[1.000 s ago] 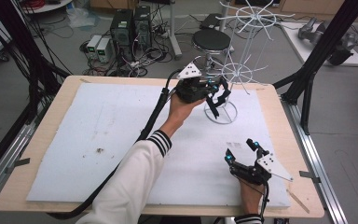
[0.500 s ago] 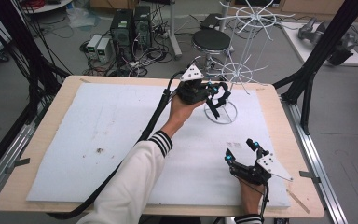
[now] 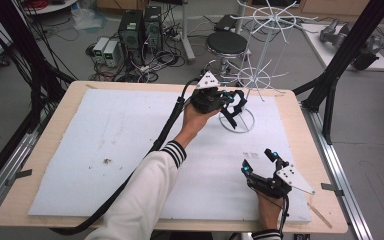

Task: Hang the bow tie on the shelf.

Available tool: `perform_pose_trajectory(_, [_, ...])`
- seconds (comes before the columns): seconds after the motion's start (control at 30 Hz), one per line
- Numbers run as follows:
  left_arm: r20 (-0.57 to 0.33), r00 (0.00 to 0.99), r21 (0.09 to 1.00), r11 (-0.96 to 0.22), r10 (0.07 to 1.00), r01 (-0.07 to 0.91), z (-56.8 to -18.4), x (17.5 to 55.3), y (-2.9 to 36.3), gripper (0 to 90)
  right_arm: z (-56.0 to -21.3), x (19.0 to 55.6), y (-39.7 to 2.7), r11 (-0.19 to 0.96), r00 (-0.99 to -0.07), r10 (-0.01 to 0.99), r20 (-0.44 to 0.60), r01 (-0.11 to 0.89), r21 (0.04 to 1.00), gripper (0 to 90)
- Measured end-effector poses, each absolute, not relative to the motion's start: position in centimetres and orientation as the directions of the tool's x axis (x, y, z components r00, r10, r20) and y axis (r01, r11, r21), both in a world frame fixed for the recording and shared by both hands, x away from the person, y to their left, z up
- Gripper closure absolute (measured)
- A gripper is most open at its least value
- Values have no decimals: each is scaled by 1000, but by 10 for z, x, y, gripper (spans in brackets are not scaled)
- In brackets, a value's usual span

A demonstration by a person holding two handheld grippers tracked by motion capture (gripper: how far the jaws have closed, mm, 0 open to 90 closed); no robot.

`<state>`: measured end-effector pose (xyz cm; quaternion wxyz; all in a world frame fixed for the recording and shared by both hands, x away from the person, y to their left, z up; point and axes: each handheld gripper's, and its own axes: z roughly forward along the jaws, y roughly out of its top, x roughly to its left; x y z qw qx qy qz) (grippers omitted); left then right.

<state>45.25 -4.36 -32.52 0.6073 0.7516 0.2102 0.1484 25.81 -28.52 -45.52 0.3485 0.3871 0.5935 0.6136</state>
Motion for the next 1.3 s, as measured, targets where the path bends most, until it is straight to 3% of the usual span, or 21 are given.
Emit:
perform_pose_trajectory(0.23, [-19, 857, 972, -193, 516, 137, -328, 454, -45, 839, -455, 258, -286, -61, -459, 886, 70, 35, 998, 107])
perform_pose_trajectory(0.4, [-3, 841, 963, -226, 541, 149, -334, 453, -49, 640, -455, 258, -286, -59, -459, 886, 69, 34, 998, 106])
perform_pose_trajectory(0.57, [-68, 835, 954, -210, 546, 214, -339, 456, -44, 380, -455, 258, -285, -54, -457, 887, 63, 32, 998, 107])
perform_pose_trajectory(0.77, [-74, 821, 957, -192, 566, 219, -343, 445, -28, 186, -455, 257, -284, -48, -457, 888, 57, 31, 998, 107])
perform_pose_trajectory(1.0, [-17, 814, 969, -192, 581, 158, -348, 421, 5, 173, -455, 257, -282, -32, -455, 889, 39, 22, 999, 106])
perform_pose_trajectory(1.3, [16, 803, 979, -172, 596, 108, -361, 383, 76, 173, -455, 257, -282, -23, -456, 889, 28, 17, 1000, 106])
